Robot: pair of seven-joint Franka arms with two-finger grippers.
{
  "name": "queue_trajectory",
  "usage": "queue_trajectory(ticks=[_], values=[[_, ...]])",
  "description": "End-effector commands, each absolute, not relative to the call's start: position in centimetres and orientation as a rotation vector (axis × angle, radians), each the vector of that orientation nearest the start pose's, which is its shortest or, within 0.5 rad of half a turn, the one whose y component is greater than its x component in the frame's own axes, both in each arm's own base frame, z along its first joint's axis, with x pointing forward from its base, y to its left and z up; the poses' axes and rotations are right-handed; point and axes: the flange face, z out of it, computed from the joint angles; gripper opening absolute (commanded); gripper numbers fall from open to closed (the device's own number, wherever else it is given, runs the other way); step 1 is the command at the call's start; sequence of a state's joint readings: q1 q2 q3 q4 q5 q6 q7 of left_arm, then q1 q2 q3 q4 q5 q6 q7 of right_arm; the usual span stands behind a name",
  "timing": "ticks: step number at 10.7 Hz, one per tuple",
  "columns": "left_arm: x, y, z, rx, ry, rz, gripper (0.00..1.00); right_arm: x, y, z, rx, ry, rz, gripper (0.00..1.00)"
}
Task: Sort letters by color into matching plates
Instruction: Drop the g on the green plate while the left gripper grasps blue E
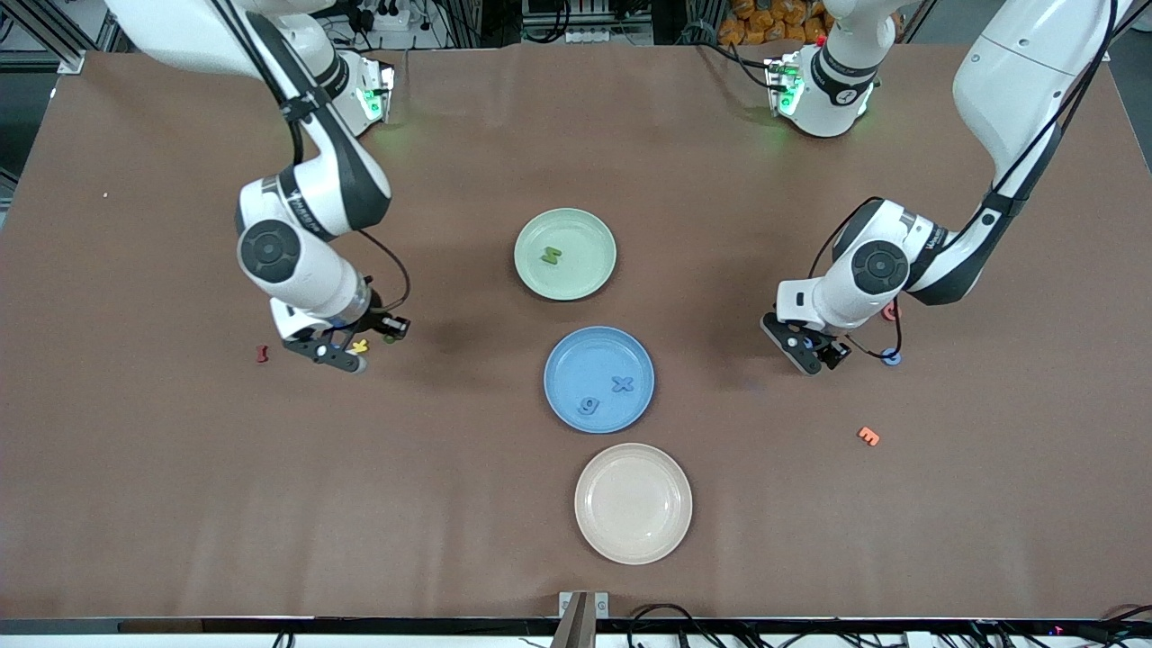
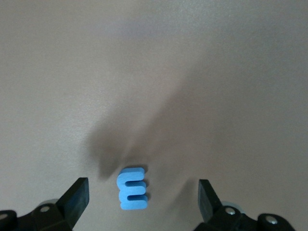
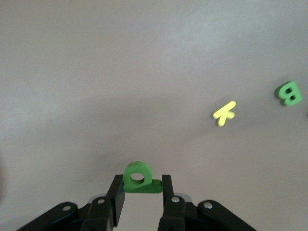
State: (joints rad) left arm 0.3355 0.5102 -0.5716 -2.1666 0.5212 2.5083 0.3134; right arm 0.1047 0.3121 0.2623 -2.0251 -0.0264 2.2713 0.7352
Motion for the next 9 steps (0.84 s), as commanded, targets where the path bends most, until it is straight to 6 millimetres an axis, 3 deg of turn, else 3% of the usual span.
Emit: queue_trajectory(ticks=[1,6,9], values=[[53.2,-13.4,19.0,-2.764,1.418,0.039,1.00,52.9,25.8,29.7,-3.053,0.623,0.147,0.00],[53.6,-12.1,17.7,-2.776,1.426,-0.007,1.00,45.3,37.2,28.6,-3.094,0.607,0.173,0.00],[53.7,-12.2,17.4,-2.793,1.408,-0.007,1.00,41.2,41.8,26.6,-3.123,0.545,0.203,0.00]])
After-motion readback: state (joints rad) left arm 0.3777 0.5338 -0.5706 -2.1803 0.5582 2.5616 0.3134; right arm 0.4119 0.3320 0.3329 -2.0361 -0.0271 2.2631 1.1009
